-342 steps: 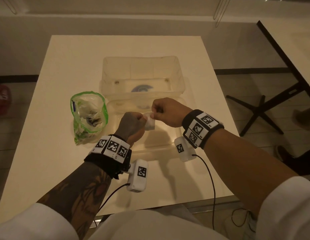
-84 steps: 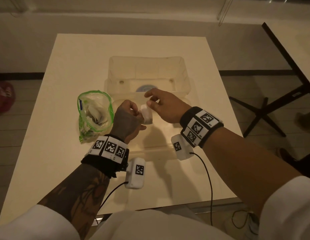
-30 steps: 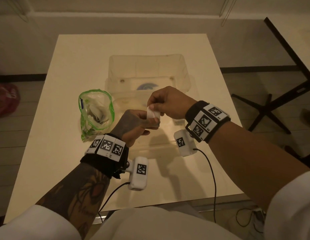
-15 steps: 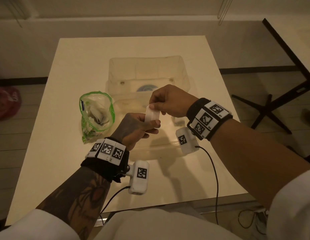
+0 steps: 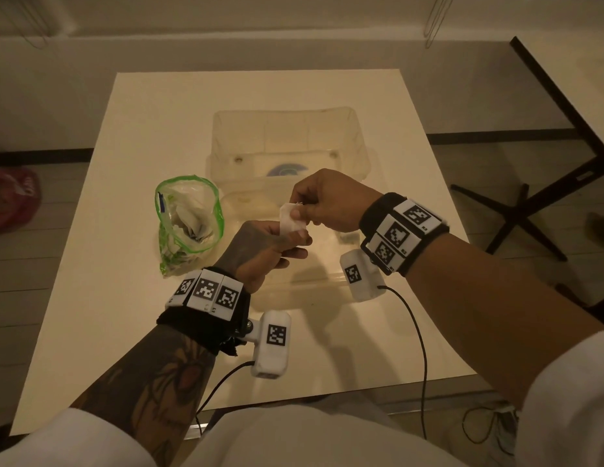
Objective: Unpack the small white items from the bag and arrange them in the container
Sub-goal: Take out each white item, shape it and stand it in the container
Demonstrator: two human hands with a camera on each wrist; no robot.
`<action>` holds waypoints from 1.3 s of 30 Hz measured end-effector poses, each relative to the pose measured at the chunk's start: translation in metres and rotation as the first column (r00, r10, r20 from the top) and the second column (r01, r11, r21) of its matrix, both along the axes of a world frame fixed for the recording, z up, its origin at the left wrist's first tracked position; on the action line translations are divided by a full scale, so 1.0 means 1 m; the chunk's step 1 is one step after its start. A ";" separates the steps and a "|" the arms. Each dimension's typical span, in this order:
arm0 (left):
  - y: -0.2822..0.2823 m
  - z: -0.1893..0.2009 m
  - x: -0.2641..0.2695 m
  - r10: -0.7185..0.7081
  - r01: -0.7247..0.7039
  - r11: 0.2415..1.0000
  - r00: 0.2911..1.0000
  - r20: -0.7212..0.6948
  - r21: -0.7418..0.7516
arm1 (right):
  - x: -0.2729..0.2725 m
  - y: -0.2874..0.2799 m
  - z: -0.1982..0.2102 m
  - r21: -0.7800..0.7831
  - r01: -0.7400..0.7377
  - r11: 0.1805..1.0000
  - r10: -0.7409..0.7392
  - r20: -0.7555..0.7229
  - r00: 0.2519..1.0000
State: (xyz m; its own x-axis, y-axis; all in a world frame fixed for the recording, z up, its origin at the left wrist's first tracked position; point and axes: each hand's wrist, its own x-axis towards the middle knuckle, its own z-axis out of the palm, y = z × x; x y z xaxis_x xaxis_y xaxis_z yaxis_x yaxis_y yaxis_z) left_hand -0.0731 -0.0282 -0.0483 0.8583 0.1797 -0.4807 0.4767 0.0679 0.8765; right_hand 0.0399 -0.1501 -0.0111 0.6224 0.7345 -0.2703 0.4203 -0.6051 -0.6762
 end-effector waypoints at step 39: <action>0.000 -0.001 -0.003 -0.127 0.128 0.991 0.991 -0.049 0.025 | 0.007 -0.022 0.010 -0.069 0.043 0.997 -0.039 0.058 0.998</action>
